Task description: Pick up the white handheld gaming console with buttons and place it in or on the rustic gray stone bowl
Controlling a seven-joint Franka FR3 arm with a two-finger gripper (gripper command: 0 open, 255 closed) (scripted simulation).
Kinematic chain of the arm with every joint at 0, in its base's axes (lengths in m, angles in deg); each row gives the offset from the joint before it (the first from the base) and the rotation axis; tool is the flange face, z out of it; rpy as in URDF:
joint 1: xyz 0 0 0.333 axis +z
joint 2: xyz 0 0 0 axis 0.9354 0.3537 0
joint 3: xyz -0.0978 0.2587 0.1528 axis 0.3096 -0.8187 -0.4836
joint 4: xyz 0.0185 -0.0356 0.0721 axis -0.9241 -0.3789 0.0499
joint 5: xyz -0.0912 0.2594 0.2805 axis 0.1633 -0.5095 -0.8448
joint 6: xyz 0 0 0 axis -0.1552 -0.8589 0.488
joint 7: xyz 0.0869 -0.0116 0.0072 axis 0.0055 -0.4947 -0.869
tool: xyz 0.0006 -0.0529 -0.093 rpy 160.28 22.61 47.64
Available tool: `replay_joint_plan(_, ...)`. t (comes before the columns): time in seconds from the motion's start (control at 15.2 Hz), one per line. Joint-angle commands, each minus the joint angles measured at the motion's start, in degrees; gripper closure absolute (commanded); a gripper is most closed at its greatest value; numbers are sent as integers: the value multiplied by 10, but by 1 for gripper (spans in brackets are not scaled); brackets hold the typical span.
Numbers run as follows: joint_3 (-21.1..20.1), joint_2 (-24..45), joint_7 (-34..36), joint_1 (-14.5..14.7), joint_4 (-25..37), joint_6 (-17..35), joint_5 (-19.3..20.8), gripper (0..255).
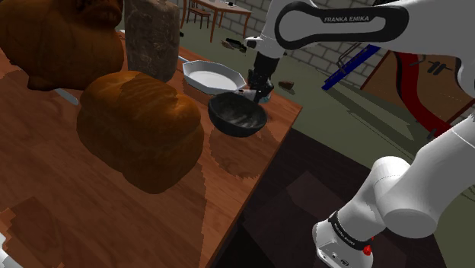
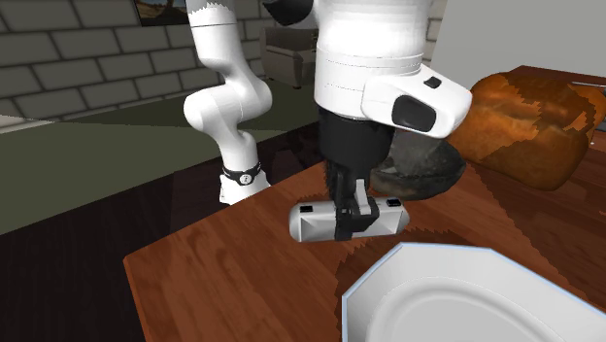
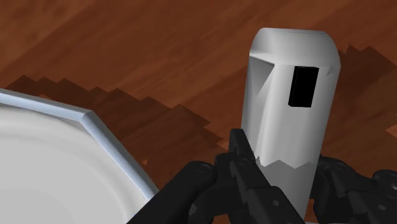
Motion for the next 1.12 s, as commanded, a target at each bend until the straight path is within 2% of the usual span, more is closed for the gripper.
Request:
replay_joint_plan(0.0,-1,-3,1,1,13,-15,0,255)
replay_joint_plan(1.06,-2,-2,0,2,137,-139,-1,255)
